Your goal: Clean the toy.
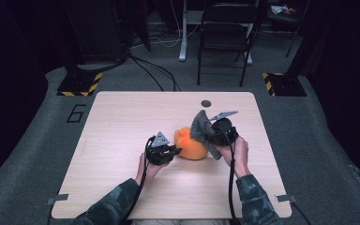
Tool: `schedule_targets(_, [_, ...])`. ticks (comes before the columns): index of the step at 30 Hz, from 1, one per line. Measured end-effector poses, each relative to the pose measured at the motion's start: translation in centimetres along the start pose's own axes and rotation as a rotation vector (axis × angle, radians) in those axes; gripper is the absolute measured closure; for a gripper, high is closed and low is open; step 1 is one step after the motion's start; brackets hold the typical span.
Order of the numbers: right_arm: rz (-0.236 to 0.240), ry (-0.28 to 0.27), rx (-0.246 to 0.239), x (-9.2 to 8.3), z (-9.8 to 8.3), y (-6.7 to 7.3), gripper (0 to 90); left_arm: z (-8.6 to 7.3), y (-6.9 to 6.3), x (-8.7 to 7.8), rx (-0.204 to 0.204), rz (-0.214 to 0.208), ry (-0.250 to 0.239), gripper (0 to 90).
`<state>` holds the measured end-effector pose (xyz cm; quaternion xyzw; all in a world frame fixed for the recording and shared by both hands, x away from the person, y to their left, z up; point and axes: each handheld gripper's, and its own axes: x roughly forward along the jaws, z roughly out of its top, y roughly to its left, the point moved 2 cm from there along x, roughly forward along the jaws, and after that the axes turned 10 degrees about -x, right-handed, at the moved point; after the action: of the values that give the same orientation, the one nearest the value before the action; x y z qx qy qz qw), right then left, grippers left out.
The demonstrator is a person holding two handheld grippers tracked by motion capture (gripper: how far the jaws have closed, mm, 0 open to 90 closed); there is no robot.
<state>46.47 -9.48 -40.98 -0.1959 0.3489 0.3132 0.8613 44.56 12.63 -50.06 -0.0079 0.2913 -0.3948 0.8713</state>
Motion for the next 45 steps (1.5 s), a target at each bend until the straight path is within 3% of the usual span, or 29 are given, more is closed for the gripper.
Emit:
schedule_targets(3, [0.014,-0.017,-0.081,0.0,1.4,2.6,73.4,0.1,-0.4,0.0,0.015,-0.005,0.002,77.3])
schedule_targets(5, [0.009,0.016,-0.113,0.7,1.6,3.6,73.3,0.1,-0.5,0.1,0.032,0.005,0.006,77.4])
schedule_targets(6, [-0.012,0.03,-0.156,1.2,1.6,3.7,73.4,0.0,-0.4,0.1,0.031,0.006,0.015,77.4])
schedule_targets(7, [-0.03,0.045,-0.147,1.7,1.4,3.9,73.4,0.0,-0.3,0.1,0.021,0.006,0.019,77.4])
schedule_targets(9, [-0.008,0.037,-0.121,2.1,1.1,3.5,73.4,-0.1,0.0,0.1,-0.003,-0.002,0.024,77.5])
schedule_targets(15, [-0.021,0.084,-0.07,2.5,-0.5,1.5,73.4,-0.1,0.2,0.2,-0.01,0.003,0.02,77.7])
schedule_targets(18, [-0.011,0.109,-0.021,2.8,-1.4,0.2,73.4,-0.1,0.3,0.2,-0.007,-0.003,0.025,77.7])
schedule_targets(22, [-0.028,0.135,0.01,3.6,-2.6,-0.7,73.4,-0.2,0.3,0.2,-0.013,-0.01,0.021,77.7])
schedule_targets(26, [-0.047,0.152,0.003,3.8,-2.9,-0.9,73.4,-0.1,0.3,0.2,-0.005,-0.014,0.026,77.8])
schedule_targets(30, [-0.034,0.17,0.039,4.0,-3.5,-1.6,73.4,-0.1,0.4,0.3,0.002,-0.016,0.023,77.9])
schedule_targets(34, [-0.058,0.232,0.067,5.0,-4.8,-2.3,73.5,-0.3,0.6,0.3,-0.014,-0.02,0.025,77.8])
schedule_targets(39, [0.021,0.181,0.158,6.0,-6.1,-3.3,73.3,-0.1,0.3,0.3,-0.002,-0.019,0.031,77.8])
schedule_targets(41, [0.024,0.193,0.182,6.2,-6.4,-3.4,73.2,-0.1,0.3,0.3,-0.006,-0.022,0.034,77.8])
schedule_targets(45, [-0.015,0.253,0.139,7.6,-7.0,-3.3,73.1,-0.3,0.6,0.3,-0.012,-0.017,0.027,77.8])
